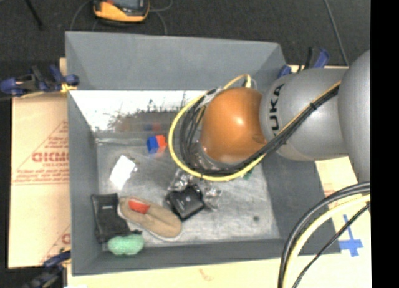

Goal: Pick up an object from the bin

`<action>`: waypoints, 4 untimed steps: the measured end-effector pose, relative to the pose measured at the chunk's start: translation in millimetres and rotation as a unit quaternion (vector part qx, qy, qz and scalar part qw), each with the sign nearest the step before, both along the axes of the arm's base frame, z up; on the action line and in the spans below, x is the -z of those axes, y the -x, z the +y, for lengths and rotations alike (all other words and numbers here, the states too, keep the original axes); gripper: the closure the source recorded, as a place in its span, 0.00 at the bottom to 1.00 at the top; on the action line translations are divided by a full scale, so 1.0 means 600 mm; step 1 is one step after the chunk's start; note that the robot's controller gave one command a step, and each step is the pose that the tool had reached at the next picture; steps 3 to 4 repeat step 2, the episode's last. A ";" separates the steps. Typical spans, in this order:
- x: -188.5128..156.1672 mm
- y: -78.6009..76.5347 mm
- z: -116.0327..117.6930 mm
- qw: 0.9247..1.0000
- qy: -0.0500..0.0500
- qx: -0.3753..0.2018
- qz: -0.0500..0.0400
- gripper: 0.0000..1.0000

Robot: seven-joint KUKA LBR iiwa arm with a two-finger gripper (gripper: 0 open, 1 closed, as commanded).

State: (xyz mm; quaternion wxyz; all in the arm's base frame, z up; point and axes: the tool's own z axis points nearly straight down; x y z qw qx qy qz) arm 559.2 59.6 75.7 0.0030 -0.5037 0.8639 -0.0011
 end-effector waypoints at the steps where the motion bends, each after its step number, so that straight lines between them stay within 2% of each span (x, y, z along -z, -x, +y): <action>1: 0.000 0.000 0.000 1.000 0.000 0.000 0.000 1.00; 2: -0.280 0.001 -0.013 1.000 0.000 -0.017 -0.001 1.00; 4: -0.280 0.001 -0.013 1.000 0.000 -0.017 -0.001 1.00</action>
Offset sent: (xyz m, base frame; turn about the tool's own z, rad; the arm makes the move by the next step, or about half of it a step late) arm -0.0028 -0.0075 0.1647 -0.0371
